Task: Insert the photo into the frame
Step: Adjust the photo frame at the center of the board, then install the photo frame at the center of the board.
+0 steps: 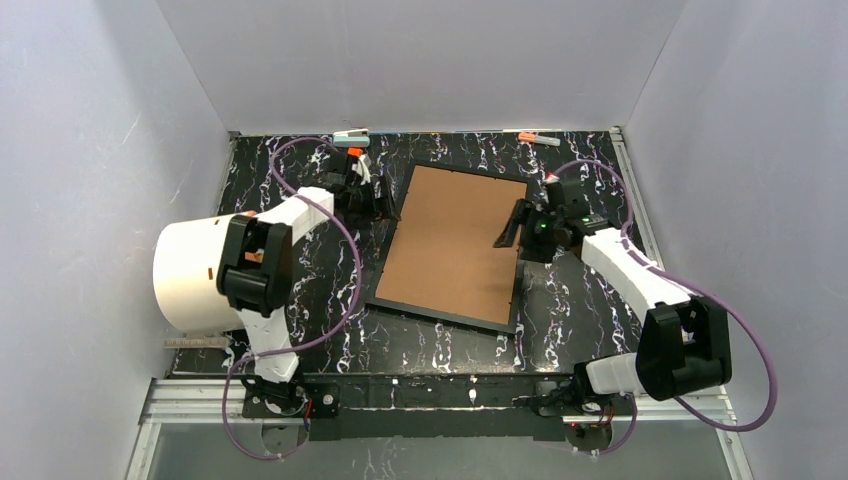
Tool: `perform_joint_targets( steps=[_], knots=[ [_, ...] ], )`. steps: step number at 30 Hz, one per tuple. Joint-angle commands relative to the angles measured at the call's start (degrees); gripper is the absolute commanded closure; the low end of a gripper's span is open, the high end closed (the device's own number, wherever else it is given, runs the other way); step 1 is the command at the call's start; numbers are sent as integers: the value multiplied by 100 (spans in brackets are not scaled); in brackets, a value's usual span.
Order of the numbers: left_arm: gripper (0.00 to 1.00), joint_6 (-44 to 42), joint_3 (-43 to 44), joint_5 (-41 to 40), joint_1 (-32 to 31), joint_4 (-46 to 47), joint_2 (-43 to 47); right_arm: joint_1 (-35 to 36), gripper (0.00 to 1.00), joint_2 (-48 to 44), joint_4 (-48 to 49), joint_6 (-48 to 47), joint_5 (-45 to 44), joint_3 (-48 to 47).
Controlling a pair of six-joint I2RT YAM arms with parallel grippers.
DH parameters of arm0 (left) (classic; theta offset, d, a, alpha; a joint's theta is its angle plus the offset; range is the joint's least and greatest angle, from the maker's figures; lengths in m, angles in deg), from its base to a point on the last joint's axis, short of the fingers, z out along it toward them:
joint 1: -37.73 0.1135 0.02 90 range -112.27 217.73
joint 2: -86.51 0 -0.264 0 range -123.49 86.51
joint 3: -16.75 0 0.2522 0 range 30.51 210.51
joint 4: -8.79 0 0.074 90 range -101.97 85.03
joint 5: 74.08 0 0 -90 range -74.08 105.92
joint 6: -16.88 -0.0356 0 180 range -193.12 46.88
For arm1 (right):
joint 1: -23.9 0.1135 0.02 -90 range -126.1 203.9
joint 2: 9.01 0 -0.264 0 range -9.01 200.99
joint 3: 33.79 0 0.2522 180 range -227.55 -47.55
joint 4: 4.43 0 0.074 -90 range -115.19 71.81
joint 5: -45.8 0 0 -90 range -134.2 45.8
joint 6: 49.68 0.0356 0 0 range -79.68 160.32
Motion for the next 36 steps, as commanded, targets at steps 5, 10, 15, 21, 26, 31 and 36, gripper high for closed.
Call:
perform_joint_targets(
  steps=[5,10,15,21,26,31,36],
  knots=[
    [35,-83,-1303,197,47,-236,1352,1643,29,1456,1986,-614,2582,-869],
    [53,107,-1925,227,64,-192,1719,2410,56,2949,1789,-755,2991,-2087],
    [67,227,-2417,281,72,-190,1987,2733,70,3964,2099,-393,3409,-2993],
    [76,245,-2848,260,98,-219,2317,2765,78,4490,2723,189,3631,-3110],
    [79,230,-3012,341,110,-215,2397,2777,79,4733,2751,214,3774,-3250],
    [81,187,-3063,312,123,-223,2369,2811,80,4938,2750,237,3768,-3417],
    [82,175,-3063,300,118,-211,2321,2810,81,5088,2697,268,3669,-3541]
  ],
)
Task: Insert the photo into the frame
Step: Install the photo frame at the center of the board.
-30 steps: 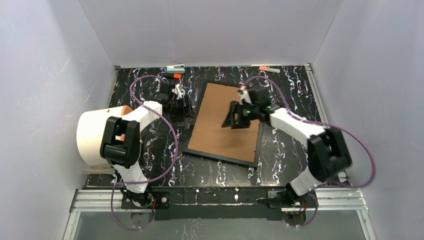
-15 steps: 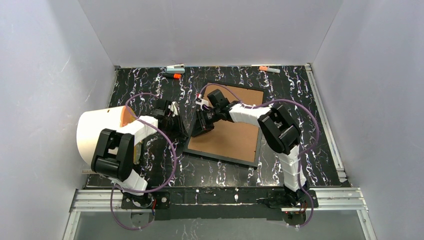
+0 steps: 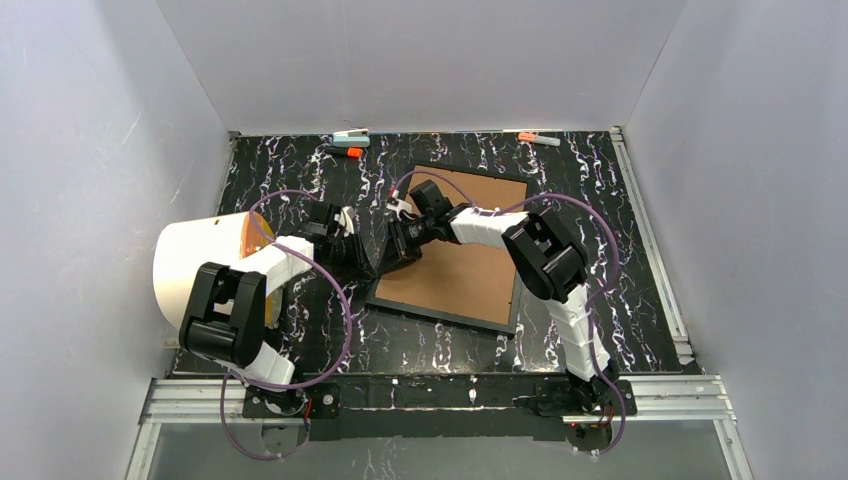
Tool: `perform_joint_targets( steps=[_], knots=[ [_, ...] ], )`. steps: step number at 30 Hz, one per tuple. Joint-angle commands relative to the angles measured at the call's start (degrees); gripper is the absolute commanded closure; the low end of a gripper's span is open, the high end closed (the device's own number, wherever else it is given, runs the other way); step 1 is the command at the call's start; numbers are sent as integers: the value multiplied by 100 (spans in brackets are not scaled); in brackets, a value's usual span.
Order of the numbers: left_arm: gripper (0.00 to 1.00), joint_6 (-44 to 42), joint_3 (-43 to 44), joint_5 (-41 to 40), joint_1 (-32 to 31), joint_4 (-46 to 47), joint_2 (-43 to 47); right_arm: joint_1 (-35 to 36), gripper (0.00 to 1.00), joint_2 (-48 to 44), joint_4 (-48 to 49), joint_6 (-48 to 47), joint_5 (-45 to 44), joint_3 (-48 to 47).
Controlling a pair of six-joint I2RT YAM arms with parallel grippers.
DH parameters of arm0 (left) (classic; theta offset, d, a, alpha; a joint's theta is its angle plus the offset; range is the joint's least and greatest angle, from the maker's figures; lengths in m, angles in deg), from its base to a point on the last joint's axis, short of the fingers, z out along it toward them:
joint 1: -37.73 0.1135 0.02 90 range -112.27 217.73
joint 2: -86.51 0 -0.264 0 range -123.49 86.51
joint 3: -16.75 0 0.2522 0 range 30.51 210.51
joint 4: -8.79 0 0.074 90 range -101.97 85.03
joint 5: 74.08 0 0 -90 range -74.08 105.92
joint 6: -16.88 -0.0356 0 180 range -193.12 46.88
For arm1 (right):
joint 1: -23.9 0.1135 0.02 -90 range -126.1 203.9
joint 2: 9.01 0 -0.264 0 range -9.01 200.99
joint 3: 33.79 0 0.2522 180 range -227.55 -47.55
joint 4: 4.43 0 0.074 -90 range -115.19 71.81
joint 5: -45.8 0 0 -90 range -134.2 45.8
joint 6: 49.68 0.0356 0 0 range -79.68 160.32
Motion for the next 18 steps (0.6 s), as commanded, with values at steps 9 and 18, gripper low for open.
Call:
perform_joint_targets(
  steps=[9,18],
  knots=[
    [83,-91,-146,-33,39,-143,112,8,83,266,-457,-294,-529,-364],
    [83,-98,-162,-36,43,-142,114,-24,83,464,-848,-400,-1035,-352]
  ],
)
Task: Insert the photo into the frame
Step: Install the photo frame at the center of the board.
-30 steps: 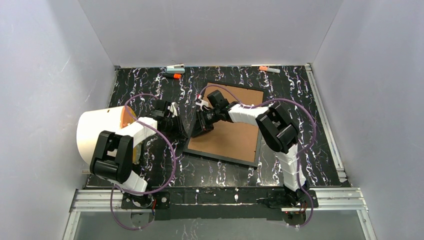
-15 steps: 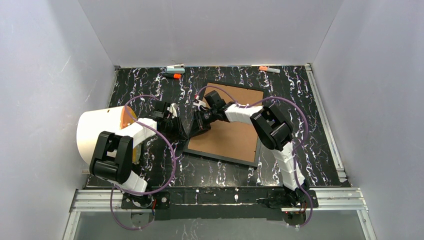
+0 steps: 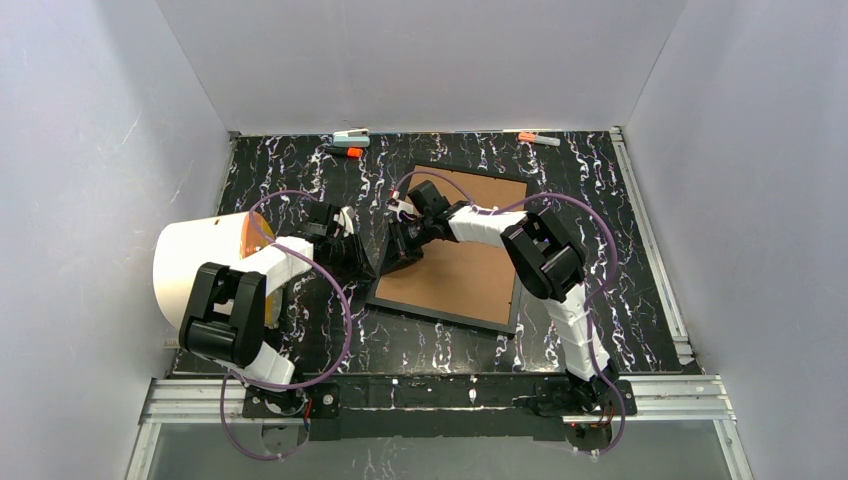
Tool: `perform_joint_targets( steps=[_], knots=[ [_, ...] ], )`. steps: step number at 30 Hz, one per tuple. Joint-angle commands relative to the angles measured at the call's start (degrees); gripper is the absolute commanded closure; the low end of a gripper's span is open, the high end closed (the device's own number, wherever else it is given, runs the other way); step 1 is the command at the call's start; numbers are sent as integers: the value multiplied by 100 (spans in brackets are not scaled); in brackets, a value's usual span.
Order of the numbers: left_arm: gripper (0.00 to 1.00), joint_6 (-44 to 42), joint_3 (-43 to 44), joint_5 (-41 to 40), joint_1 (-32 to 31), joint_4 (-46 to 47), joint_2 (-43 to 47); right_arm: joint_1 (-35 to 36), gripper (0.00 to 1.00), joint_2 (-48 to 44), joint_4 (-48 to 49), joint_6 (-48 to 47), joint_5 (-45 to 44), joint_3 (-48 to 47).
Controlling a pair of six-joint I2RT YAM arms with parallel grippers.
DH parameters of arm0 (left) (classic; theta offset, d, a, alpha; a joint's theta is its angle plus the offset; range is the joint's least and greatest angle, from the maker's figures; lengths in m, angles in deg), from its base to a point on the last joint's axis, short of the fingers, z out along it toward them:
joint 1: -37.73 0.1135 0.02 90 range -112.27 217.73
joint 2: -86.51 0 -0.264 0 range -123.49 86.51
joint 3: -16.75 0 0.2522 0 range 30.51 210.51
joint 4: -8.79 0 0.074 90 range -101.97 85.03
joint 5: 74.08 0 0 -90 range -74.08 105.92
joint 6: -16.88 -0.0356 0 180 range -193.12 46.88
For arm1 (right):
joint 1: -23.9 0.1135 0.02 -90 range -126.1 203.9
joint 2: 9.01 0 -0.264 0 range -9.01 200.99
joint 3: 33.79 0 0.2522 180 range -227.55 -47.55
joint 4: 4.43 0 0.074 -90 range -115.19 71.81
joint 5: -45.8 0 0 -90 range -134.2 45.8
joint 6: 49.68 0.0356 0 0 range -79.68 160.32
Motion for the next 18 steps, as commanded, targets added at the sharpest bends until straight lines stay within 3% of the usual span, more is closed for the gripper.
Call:
perform_joint_targets(
  steps=[1,18],
  knots=[
    [83,-98,-130,-78,25,-203,113,-37,83,350,-425,-240,-701,-133],
    [84,-134,-157,-163,40,-201,61,-479,80,402,-1044,616,-1043,37]
  ],
)
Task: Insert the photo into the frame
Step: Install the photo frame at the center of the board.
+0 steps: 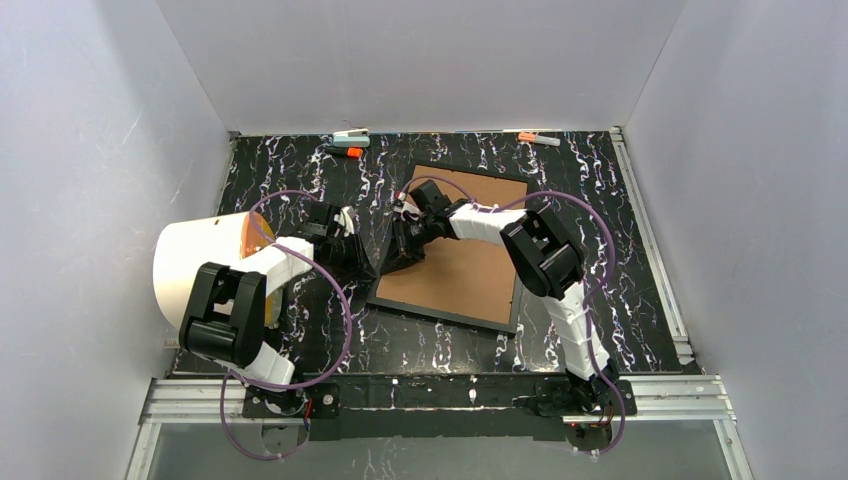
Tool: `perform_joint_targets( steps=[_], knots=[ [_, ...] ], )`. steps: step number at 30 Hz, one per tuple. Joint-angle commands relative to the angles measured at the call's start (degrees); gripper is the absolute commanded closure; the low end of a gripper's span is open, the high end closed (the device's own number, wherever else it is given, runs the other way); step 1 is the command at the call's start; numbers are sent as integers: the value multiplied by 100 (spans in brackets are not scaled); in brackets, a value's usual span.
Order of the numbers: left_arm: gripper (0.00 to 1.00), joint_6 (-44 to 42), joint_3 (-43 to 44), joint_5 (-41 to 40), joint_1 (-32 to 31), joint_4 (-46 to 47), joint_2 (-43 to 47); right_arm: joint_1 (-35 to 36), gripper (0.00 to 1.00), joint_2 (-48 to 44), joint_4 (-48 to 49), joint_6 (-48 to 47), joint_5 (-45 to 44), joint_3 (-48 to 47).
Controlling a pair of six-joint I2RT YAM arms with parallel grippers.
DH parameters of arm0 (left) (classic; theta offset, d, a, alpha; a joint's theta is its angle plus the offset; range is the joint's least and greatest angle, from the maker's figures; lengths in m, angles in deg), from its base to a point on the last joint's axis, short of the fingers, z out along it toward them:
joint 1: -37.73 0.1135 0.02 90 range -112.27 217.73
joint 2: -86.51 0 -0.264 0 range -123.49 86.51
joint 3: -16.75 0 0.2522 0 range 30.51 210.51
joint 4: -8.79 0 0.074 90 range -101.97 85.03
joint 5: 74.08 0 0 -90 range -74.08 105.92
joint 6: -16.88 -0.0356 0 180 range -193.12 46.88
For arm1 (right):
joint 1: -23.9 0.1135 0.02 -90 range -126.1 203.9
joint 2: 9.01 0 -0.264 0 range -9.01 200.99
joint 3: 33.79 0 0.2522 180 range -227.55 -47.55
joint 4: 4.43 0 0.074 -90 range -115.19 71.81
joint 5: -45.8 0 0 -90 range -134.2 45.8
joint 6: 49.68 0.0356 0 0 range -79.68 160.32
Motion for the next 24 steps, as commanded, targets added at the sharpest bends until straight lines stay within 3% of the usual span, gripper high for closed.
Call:
perform_joint_targets(
  steps=[1,13,17,20,24],
  knots=[
    [84,-131,-154,-167,45,-217,48,-393,79,247,-793,-61,-1073,162],
    [84,-157,-94,-178,77,-224,-55,-422,61,235,-1889,79,-1413,-222],
    [83,-164,-29,-82,78,-223,-40,-423,58,-106,-1391,-16,-1170,32],
    [78,-180,13,67,77,-203,61,-414,59,-419,-1033,-292,-1035,137],
    [60,-226,-58,493,84,104,244,-412,62,-919,-164,-680,-492,527]
  ],
)
